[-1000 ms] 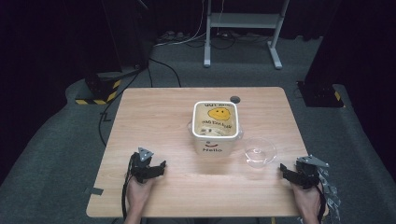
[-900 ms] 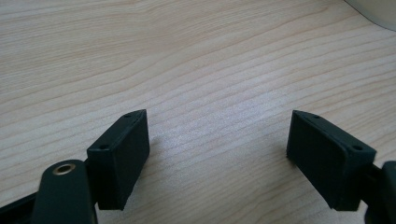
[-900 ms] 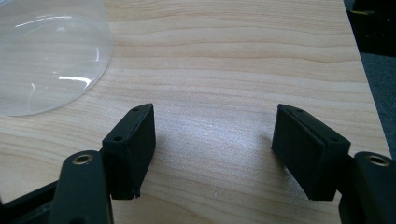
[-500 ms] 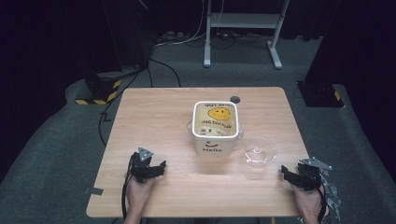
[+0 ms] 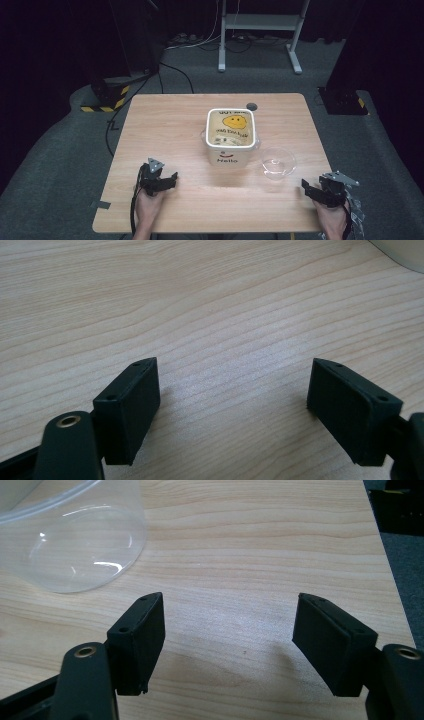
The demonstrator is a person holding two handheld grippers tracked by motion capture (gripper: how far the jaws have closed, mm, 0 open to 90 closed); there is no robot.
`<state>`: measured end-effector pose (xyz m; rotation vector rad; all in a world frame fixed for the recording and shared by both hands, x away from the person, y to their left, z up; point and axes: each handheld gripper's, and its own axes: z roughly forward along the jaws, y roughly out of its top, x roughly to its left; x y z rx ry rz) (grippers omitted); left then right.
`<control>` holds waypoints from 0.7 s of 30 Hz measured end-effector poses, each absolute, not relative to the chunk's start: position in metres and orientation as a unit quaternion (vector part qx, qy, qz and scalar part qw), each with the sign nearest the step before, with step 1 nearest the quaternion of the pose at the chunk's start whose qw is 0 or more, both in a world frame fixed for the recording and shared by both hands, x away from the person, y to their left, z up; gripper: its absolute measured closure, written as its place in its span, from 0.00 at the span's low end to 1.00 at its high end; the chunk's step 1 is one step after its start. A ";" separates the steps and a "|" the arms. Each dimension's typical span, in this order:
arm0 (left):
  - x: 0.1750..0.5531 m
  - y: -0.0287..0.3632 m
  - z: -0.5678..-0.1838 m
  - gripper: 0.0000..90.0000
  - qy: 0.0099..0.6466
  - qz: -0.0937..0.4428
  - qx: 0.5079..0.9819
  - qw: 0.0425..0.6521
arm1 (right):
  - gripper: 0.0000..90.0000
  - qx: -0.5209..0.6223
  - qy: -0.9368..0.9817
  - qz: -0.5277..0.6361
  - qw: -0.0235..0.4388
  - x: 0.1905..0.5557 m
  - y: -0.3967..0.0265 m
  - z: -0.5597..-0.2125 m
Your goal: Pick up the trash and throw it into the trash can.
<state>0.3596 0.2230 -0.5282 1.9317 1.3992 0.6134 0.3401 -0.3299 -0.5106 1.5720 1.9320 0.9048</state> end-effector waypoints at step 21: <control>0.360 0.223 -0.528 0.24 0.536 0.235 0.740 0.333 | 0.44 0.556 0.704 0.373 0.238 0.337 -0.319 -0.477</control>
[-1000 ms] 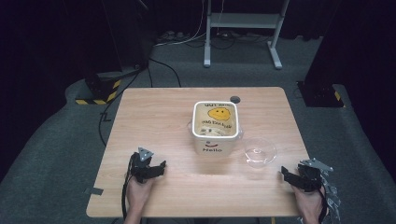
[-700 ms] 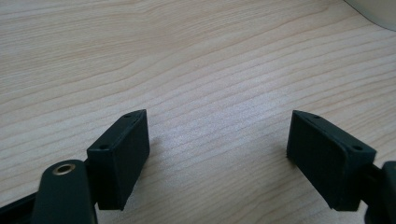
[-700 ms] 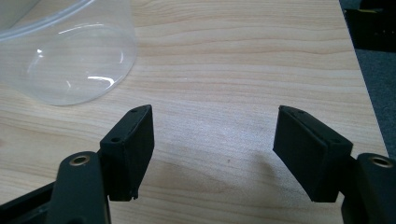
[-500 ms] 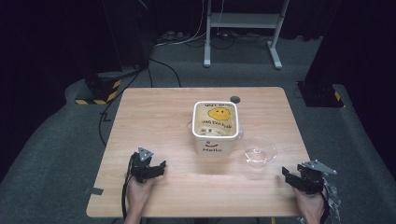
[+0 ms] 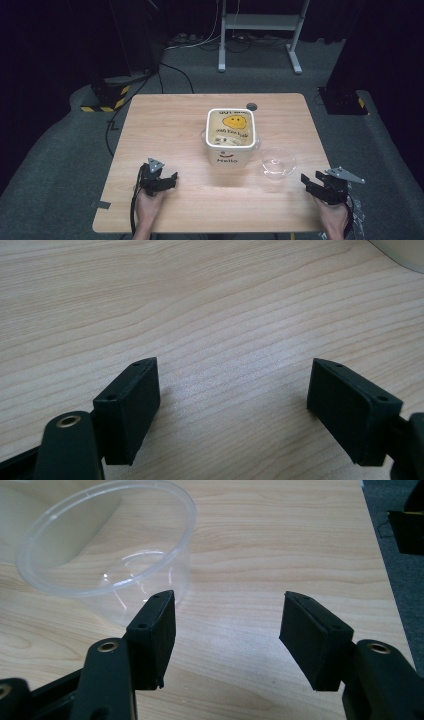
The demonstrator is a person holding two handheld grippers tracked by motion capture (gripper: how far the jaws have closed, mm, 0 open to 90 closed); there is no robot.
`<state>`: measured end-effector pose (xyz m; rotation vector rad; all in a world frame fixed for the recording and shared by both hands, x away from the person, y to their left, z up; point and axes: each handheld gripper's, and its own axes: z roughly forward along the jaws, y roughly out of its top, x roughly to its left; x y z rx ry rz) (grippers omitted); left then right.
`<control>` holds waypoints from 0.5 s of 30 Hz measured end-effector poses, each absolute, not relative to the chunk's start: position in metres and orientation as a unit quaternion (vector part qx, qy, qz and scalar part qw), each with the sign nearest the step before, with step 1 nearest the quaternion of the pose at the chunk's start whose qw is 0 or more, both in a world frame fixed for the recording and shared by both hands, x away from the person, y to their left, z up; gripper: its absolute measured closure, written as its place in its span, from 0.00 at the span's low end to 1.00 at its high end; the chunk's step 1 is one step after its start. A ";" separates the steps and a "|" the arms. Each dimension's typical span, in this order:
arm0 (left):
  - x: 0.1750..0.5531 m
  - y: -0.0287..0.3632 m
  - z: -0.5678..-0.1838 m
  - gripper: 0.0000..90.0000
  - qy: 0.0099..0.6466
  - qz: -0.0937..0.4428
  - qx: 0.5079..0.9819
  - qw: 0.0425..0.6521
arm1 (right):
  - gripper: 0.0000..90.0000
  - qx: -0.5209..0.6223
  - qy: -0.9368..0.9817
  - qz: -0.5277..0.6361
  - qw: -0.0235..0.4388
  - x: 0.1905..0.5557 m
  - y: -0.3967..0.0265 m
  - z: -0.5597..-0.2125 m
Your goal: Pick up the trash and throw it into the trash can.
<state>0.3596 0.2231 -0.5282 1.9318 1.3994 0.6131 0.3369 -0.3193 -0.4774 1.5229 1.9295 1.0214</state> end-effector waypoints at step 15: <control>0.360 0.223 -0.528 0.24 0.536 0.235 0.739 0.333 | 0.44 0.535 0.711 0.390 0.237 0.347 -0.311 -0.454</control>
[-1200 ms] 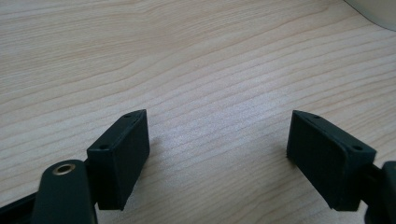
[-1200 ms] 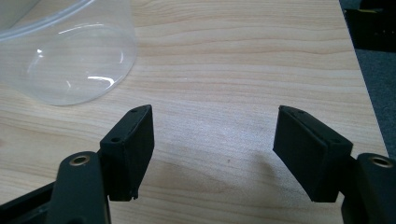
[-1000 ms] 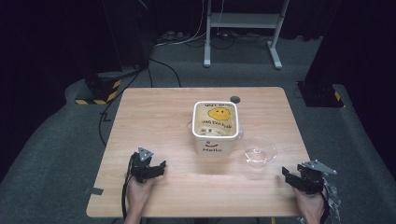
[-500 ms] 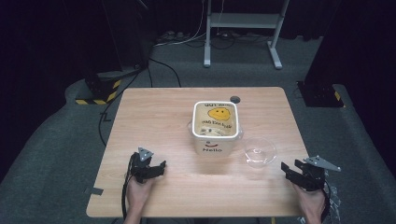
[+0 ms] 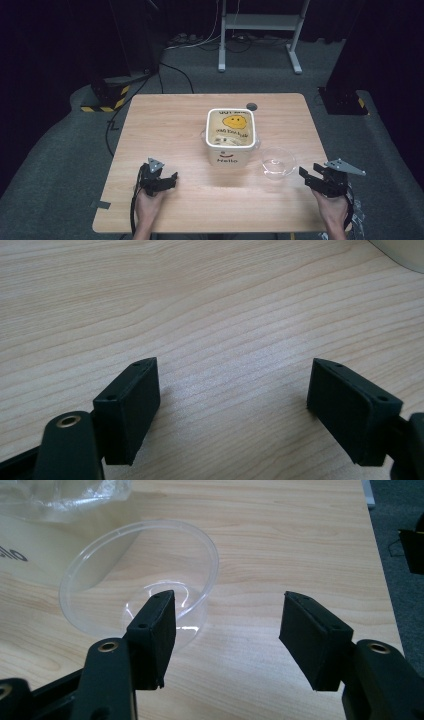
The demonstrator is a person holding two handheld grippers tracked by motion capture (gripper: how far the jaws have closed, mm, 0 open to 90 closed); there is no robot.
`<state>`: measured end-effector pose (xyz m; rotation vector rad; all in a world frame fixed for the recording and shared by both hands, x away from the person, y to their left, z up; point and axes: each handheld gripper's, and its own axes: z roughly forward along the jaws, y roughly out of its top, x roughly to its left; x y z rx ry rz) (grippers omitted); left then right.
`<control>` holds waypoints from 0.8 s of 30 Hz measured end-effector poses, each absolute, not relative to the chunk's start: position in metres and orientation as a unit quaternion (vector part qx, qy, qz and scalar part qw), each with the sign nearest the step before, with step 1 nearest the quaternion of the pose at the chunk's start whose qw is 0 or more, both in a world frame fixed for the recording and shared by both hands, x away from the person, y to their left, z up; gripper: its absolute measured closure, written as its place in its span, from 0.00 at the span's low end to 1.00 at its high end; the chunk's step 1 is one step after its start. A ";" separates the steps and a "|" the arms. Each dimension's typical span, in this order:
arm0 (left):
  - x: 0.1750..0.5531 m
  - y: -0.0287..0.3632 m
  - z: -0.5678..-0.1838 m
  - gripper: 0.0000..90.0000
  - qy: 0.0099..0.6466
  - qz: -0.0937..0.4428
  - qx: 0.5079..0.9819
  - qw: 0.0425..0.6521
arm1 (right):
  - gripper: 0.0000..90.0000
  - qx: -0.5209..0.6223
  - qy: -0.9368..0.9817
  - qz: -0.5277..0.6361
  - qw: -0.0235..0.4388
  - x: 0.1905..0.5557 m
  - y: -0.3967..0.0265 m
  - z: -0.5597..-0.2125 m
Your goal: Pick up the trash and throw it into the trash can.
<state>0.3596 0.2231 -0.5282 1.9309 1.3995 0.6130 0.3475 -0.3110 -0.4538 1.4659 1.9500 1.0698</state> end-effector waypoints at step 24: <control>0.360 0.223 -0.528 0.24 0.536 0.235 0.739 0.333 | 0.47 0.520 0.727 0.384 0.232 0.383 -0.288 -0.440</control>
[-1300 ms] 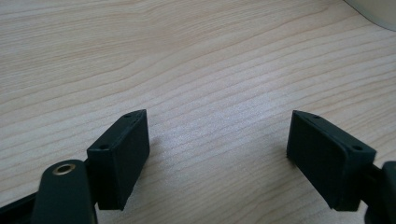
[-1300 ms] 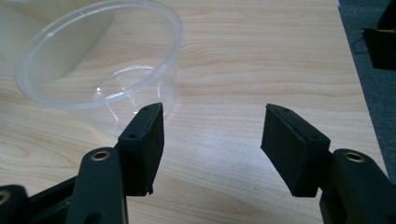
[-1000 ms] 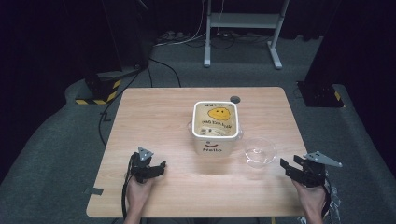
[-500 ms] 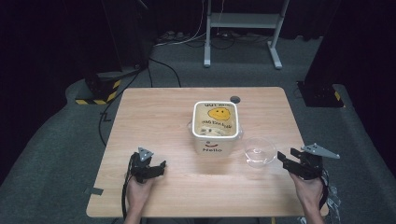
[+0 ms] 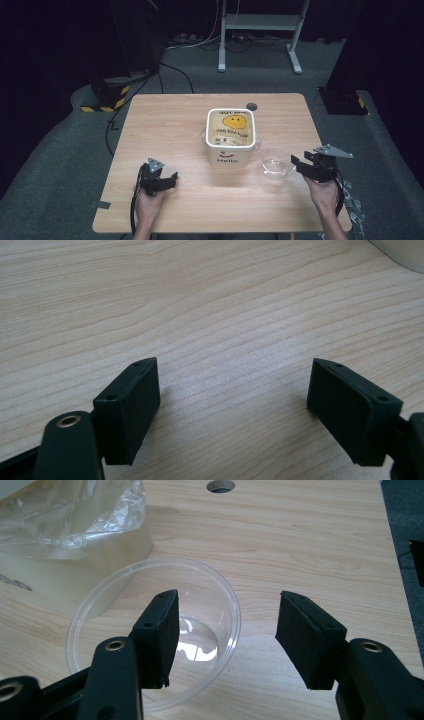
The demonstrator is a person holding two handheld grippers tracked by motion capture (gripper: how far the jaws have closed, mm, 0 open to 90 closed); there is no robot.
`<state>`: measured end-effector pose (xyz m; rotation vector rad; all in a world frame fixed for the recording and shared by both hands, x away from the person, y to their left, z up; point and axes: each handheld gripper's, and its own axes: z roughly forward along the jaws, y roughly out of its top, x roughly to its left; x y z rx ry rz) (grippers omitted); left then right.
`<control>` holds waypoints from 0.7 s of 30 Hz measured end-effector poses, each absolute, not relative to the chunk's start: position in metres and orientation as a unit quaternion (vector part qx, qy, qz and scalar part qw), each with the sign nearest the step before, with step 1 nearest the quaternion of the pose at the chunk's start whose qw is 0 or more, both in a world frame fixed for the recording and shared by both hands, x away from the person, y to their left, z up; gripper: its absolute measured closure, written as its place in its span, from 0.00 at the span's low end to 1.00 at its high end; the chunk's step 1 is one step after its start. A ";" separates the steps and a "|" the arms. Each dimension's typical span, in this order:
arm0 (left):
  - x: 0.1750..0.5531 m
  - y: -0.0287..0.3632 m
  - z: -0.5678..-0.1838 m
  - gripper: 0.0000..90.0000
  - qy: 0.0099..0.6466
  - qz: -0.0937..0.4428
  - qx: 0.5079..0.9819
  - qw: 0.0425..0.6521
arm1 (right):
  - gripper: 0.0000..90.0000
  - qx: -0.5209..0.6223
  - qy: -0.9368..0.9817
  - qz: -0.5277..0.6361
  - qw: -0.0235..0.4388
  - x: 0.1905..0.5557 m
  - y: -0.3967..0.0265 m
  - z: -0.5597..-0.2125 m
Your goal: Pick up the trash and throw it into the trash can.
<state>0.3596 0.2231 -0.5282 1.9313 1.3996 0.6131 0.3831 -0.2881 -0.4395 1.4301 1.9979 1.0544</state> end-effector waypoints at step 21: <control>0.360 0.223 -0.528 0.24 0.536 0.235 0.740 0.333 | 0.51 0.519 0.743 0.365 0.211 0.408 -0.278 -0.451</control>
